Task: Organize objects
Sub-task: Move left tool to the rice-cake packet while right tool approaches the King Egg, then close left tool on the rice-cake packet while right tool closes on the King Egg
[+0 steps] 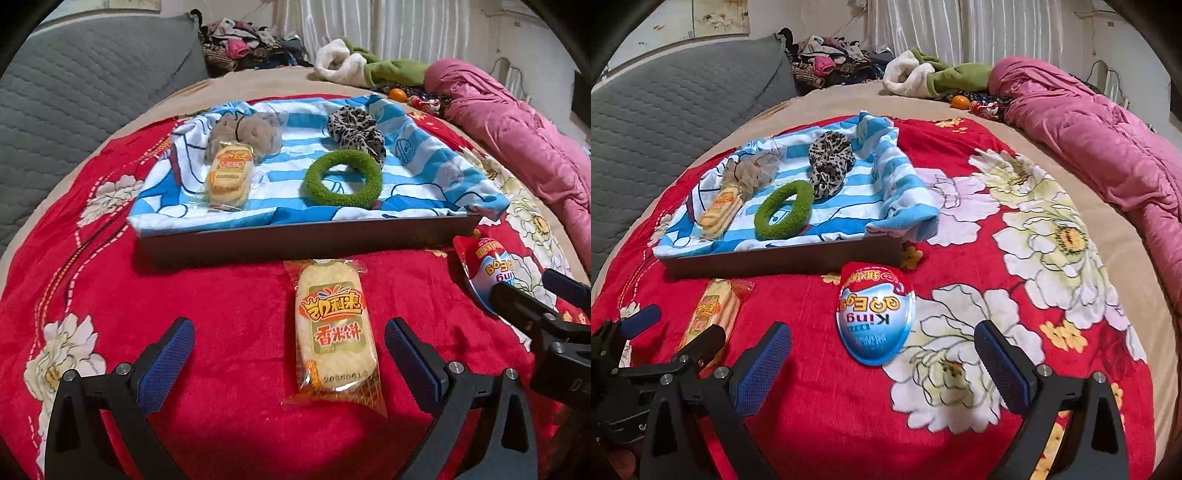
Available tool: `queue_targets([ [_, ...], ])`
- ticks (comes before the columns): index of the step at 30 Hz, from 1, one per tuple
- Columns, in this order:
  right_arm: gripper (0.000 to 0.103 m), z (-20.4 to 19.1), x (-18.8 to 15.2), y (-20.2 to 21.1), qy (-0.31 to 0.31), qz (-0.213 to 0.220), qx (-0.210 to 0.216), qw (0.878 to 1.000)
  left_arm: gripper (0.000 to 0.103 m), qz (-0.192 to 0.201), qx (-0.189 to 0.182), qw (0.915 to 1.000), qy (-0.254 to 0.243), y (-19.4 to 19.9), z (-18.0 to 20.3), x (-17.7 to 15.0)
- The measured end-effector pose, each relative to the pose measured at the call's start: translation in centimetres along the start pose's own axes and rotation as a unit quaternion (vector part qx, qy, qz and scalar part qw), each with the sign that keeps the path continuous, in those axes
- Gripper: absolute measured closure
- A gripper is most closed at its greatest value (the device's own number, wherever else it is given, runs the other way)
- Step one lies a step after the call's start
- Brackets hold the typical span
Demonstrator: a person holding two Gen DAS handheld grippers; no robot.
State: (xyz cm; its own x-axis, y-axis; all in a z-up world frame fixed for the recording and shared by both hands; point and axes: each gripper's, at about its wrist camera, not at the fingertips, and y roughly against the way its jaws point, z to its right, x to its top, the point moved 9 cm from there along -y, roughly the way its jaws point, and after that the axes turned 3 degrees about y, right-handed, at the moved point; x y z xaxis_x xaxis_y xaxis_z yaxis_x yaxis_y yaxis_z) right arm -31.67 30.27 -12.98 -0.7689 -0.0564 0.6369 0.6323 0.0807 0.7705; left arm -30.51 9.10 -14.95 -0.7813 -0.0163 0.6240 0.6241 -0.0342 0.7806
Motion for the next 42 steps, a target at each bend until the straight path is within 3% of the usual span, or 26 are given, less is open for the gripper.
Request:
queue_targets([
  [9, 0.01, 0.1, 0.3, -2.1, -0.002, -0.013, -0.002, 1.0, 0.014, -0.019, -0.03, 0.9993, 0.009, -1.6, 0.5, -0.1],
  [13, 0.018, 0.2, 0.2, -3.0, -0.005, -0.02, 0.002, 1.0, 0.036, -0.029, -0.043, 0.9987, 0.004, -2.1, 1.0, -0.2],
  [16, 0.026, 0.1, 0.1, -3.5, -0.004, -0.024, 0.003, 1.0, 0.04, -0.028, -0.046, 0.9985, 0.003, -2.3, 1.2, -0.1],
  [20, 0.043, -0.1, 0.0, -4.1, -0.006, -0.03, 0.009, 0.999, 0.061, -0.028, -0.067, 0.9974, -0.003, -2.3, 1.9, 0.0],
  [23, 0.048, -0.3, 0.1, -4.3, -0.007, -0.031, 0.015, 0.999, 0.061, -0.028, -0.069, 0.9972, -0.006, -2.4, 2.2, 0.0],
  [42, 0.049, -1.8, 0.1, 0.0, -0.008, 0.001, 0.047, 0.999, 0.062, -0.003, -0.068, 0.9976, 0.009, 1.0, 0.9, 0.2],
])
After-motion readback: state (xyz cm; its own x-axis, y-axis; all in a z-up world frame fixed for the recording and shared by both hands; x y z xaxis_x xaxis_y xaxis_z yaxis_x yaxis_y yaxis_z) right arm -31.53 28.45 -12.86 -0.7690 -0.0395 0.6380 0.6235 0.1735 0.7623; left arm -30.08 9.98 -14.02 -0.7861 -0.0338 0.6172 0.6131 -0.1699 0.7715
